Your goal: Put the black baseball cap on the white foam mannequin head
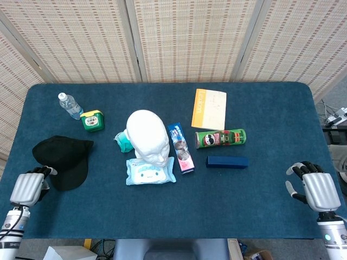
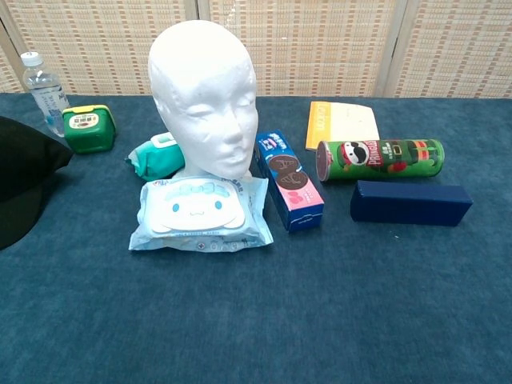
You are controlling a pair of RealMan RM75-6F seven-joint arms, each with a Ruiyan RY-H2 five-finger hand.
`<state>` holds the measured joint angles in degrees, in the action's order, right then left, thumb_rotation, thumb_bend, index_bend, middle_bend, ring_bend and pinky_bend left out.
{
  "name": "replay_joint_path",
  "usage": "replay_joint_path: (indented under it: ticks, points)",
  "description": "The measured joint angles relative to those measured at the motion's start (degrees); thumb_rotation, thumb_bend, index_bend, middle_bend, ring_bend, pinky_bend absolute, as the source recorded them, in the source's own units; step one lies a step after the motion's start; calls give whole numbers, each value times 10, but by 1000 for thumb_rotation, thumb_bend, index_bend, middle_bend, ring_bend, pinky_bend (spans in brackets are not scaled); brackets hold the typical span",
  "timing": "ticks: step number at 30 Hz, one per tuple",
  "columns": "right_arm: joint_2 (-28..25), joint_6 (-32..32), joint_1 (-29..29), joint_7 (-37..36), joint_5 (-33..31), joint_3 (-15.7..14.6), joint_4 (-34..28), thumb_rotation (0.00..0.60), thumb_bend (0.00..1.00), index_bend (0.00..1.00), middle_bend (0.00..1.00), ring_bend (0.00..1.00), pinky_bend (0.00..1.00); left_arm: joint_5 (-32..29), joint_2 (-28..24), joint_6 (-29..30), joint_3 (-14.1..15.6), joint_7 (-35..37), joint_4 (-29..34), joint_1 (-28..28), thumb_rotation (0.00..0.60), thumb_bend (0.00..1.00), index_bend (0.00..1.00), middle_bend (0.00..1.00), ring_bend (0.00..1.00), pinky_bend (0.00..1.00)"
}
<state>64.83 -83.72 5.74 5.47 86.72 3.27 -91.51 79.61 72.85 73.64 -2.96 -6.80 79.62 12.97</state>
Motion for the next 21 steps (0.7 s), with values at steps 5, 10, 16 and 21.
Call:
replay_joint_path:
  ticks: [5, 10, 16, 21]
  points:
    - [0, -1, 0, -1, 0, 0, 0, 600, 369, 456, 404, 284, 332, 22, 1, 38, 6, 2, 11, -13, 600, 494, 516, 502, 369, 430]
    - [0, -1, 0, -2, 0, 0, 0, 600, 369, 455, 404, 284, 332, 48, 21, 68, 10, 5, -5, -21, 600, 267, 555, 551, 377, 430]
    - [-1, -1, -1, -5, 0, 0, 0, 600, 369, 456, 404, 284, 332, 56, 54, 72, 12, 10, -43, -22, 600, 148, 551, 568, 376, 430]
    - [-3, -2, -1, -10, 1, 0, 1, 600, 368, 456, 404, 284, 332, 57, 81, 65, 14, 22, -81, -19, 600, 103, 545, 576, 376, 430]
